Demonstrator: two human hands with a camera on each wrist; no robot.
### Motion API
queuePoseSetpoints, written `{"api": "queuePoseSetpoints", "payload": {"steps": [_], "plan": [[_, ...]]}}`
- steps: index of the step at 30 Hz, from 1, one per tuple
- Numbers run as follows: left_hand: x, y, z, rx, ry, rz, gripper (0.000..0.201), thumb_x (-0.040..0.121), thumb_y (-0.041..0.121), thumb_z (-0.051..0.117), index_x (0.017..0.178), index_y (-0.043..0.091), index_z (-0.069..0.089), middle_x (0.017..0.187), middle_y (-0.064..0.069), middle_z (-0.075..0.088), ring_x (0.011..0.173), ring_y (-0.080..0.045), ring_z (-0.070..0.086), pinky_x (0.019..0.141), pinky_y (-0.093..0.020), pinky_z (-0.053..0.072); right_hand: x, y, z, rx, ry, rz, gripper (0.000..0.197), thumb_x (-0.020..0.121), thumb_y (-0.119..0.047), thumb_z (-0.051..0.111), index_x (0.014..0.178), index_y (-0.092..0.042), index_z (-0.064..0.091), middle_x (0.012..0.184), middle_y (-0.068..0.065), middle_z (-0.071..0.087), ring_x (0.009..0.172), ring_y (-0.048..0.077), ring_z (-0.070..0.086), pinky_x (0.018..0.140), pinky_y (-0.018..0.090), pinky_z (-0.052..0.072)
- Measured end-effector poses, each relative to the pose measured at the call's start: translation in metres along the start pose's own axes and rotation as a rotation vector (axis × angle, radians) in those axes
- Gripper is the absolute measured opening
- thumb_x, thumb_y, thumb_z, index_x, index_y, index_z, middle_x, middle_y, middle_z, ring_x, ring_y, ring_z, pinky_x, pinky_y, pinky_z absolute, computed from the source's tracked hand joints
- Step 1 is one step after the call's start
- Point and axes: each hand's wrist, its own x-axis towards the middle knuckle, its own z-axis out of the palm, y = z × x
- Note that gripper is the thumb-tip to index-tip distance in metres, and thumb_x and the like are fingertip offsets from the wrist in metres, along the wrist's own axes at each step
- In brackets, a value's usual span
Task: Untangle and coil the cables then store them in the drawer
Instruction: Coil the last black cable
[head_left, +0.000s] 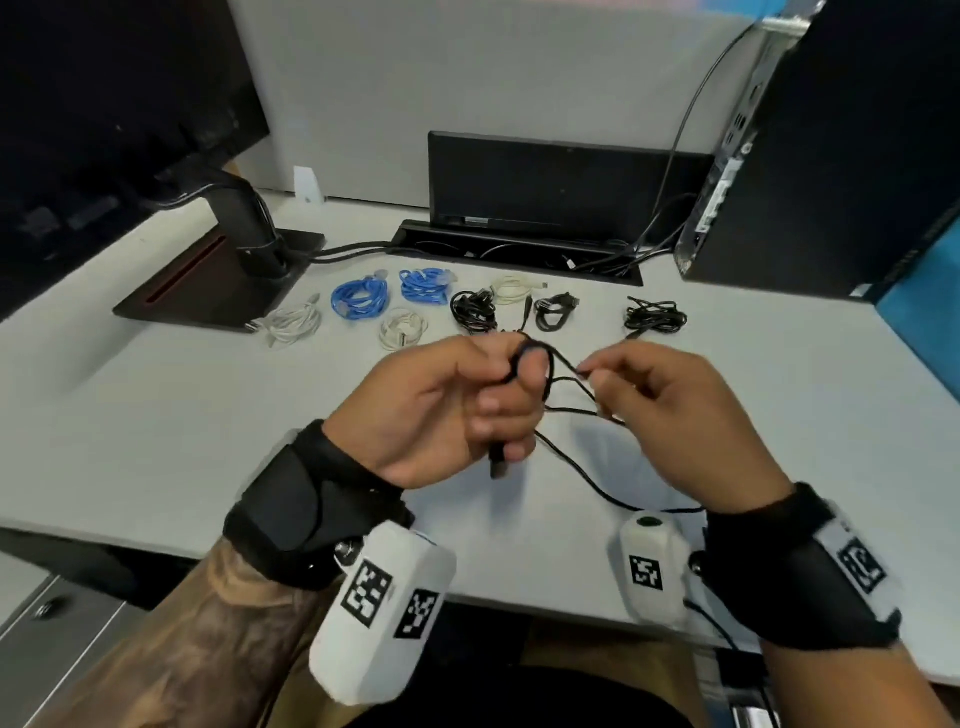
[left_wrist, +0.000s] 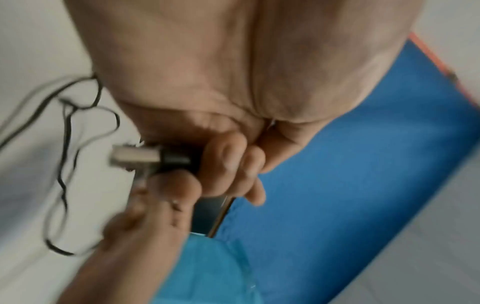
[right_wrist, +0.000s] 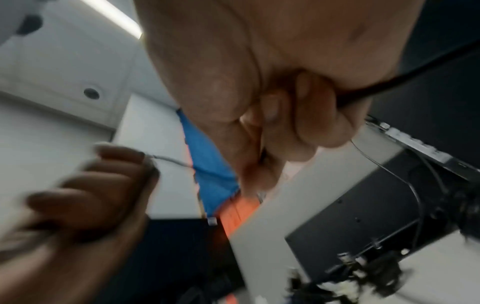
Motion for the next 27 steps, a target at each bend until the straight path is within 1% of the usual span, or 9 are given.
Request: {"api": "queuePoseSetpoints", "payload": {"steps": [4, 6, 8, 11, 15, 17, 19, 24, 27], "plan": [[0.016, -0.002, -0.015, -0.237, 0.280, 0.203, 0.021, 0.094, 0.003, 0.037, 0.105, 0.005, 0.054, 0.075, 0.001, 0.053, 0.063, -0.010, 0.054, 0.075, -0.030, 0.056, -0.020, -0.007, 0.016, -0.139, -0.299, -0.016, 0.018, 0.101, -0.024, 0.061, 0.105, -0.026, 0.078, 0.064, -0.033, 0.061, 0.065, -0.009, 0.058, 0.063, 0.007, 0.038], [0.025, -0.008, -0.021, -0.255, 0.432, 0.275, 0.024, 0.100, 0.000, 0.035, 0.109, 0.002, 0.057, 0.084, -0.002, 0.063, 0.071, -0.012, 0.065, 0.086, -0.034, 0.058, -0.026, -0.016, 0.019, -0.240, -0.422, -0.055, 0.023, 0.103, -0.031, 0.055, 0.101, -0.023, 0.077, 0.067, -0.025, 0.062, 0.067, -0.001, 0.058, 0.062, 0.014, 0.038], [0.030, -0.015, -0.024, -0.082, 0.514, 0.322, 0.024, 0.102, -0.001, 0.037, 0.111, 0.000, 0.059, 0.088, -0.005, 0.070, 0.081, -0.016, 0.071, 0.090, -0.035, 0.058, -0.029, -0.022, 0.020, -0.245, -0.464, -0.094, 0.031, 0.105, -0.033, 0.053, 0.083, -0.016, 0.068, 0.065, -0.006, 0.056, 0.062, 0.010, 0.052, 0.060, 0.025, 0.040], [0.028, -0.024, -0.023, 0.430, 0.581, 0.379, 0.023, 0.100, -0.003, 0.046, 0.106, 0.004, 0.066, 0.090, -0.007, 0.075, 0.086, -0.024, 0.073, 0.084, -0.032, 0.056, -0.028, -0.031, 0.013, -0.112, -0.379, -0.099, 0.029, 0.102, -0.030, 0.059, 0.080, -0.012, 0.068, 0.061, 0.000, 0.052, 0.054, 0.005, 0.044, 0.056, 0.021, 0.039], [0.022, -0.027, -0.016, 0.841, 0.498, 0.336, 0.018, 0.098, 0.007, 0.051, 0.100, 0.010, 0.068, 0.087, -0.006, 0.073, 0.078, -0.018, 0.069, 0.078, -0.037, 0.057, -0.020, -0.037, -0.002, 0.208, -0.260, -0.013, 0.015, 0.096, -0.014, 0.065, 0.098, -0.015, 0.080, 0.080, 0.013, 0.073, 0.064, 0.027, 0.061, 0.060, 0.032, 0.061], [0.019, -0.026, -0.009, 0.838, 0.406, 0.224, 0.025, 0.097, 0.020, 0.044, 0.094, 0.011, 0.067, 0.077, -0.004, 0.067, 0.069, -0.019, 0.062, 0.070, -0.035, 0.050, -0.015, -0.036, -0.010, 0.243, -0.182, -0.047, 0.020, 0.096, -0.002, 0.062, 0.095, -0.012, 0.079, 0.065, 0.000, 0.067, 0.057, 0.019, 0.054, 0.054, 0.035, 0.061], [0.015, -0.025, -0.003, 0.826, 0.325, 0.118, 0.035, 0.098, 0.027, 0.039, 0.092, 0.007, 0.067, 0.072, -0.005, 0.059, 0.065, -0.021, 0.054, 0.069, -0.039, 0.044, -0.008, -0.034, -0.016, 0.257, -0.101, -0.082, 0.023, 0.096, 0.003, 0.060, 0.097, -0.013, 0.078, 0.062, -0.005, 0.062, 0.054, 0.008, 0.050, 0.045, 0.026, 0.051], [0.008, -0.010, 0.004, 0.295, 0.079, -0.044, 0.030, 0.096, 0.020, 0.037, 0.088, 0.006, 0.062, 0.062, 0.000, 0.039, 0.054, -0.015, 0.036, 0.068, -0.034, 0.047, 0.002, -0.026, -0.017, 0.261, -0.043, -0.092, 0.014, 0.099, -0.010, 0.063, 0.100, -0.018, 0.075, 0.073, 0.000, 0.071, 0.053, 0.005, 0.045, 0.047, 0.022, 0.036], [0.006, 0.002, 0.006, -0.141, 0.042, 0.073, 0.025, 0.094, 0.017, 0.035, 0.095, 0.008, 0.058, 0.067, 0.003, 0.042, 0.057, -0.012, 0.042, 0.072, -0.031, 0.050, -0.001, -0.024, -0.002, 0.176, -0.085, -0.048, 0.019, 0.101, -0.021, 0.061, 0.093, -0.017, 0.077, 0.068, -0.005, 0.068, 0.052, 0.009, 0.043, 0.048, 0.028, 0.039]]}}
